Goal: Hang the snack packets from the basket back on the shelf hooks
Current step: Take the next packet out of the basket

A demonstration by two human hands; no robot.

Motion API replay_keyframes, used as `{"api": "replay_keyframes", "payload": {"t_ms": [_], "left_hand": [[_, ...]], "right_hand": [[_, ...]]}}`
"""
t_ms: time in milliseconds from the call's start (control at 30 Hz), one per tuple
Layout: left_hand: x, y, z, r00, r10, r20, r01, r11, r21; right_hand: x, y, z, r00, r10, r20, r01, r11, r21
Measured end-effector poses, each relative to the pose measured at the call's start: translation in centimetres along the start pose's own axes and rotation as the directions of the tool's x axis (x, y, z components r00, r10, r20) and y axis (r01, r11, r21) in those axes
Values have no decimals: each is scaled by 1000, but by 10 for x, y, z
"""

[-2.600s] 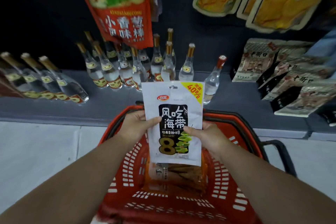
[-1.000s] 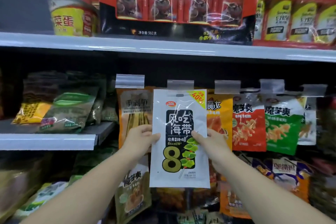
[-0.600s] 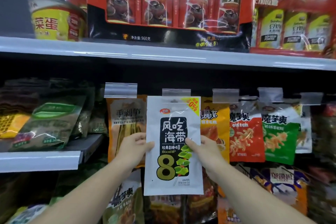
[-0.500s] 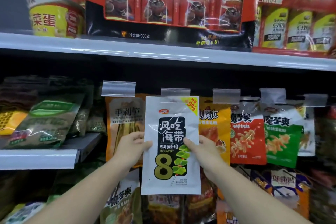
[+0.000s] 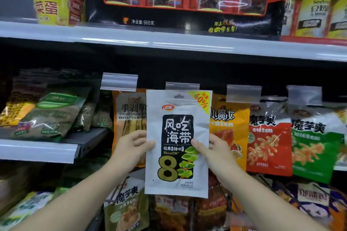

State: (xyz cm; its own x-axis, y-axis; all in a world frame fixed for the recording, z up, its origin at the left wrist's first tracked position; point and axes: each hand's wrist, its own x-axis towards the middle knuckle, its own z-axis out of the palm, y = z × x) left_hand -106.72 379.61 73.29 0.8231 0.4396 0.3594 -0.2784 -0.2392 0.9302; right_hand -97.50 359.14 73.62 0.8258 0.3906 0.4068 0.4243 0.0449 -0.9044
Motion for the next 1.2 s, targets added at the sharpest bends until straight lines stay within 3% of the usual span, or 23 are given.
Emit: {"api": "replay_keyframes", "payload": {"t_ms": [333,933,1100,1200], "left_hand": [[7,3,4,1000,-13,0,13,999,38],[3,-4,1,1000,18,6,-18,1000,1],[3,-5,9,994,110,2,-110,993,51],[2,0,7,965,231,128,-243,966,87]], "right_hand": [[6,9,6,995,74,-60,-69,993,95],[4,6,7,999,39,-37,-38,999,35],[2,7,6,997,62,-49,-60,998,34],[3,4,3,998,38,-40,-37,999,38]]}}
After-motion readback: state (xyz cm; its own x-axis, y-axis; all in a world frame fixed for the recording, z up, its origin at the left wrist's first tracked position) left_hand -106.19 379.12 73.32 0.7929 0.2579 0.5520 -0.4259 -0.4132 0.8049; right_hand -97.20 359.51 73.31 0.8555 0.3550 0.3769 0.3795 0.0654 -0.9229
